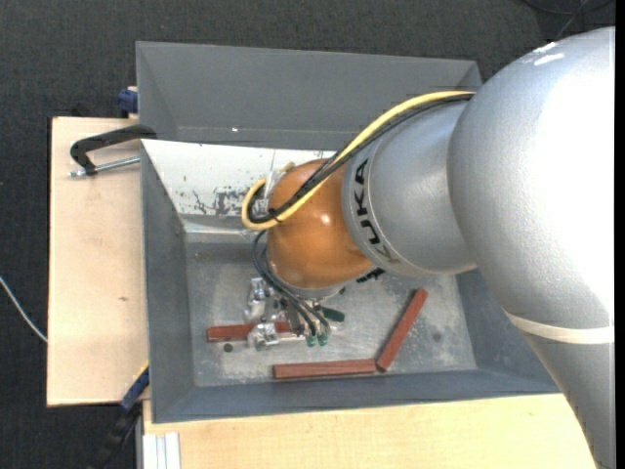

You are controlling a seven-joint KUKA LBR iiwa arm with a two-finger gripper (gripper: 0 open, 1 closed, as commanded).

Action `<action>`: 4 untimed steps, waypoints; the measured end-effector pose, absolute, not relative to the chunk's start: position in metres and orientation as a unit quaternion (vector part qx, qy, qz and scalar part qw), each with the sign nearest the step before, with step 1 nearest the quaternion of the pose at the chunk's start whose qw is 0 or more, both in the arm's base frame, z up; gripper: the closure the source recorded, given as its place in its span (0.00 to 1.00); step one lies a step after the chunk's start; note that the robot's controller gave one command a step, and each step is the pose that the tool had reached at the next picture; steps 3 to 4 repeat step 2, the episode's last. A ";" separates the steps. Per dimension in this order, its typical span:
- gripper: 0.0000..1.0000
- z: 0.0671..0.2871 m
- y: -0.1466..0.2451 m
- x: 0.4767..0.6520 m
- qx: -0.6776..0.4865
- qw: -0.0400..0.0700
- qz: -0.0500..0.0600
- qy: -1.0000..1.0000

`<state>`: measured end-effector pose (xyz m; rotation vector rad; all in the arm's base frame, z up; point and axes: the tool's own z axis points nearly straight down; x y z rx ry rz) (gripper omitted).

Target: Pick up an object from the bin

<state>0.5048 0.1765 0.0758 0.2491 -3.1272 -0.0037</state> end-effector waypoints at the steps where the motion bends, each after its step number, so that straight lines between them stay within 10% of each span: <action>1: 1.00 0.076 0.176 0.505 0.079 0.002 -0.001 -0.997; 2: 1.00 0.219 0.170 0.498 0.099 -0.003 -0.001 -0.995; 4: 1.00 0.219 0.170 0.498 0.099 -0.003 -0.001 -0.995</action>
Offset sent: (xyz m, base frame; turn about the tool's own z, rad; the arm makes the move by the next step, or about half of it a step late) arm -0.0085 -0.0073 0.1423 -0.0384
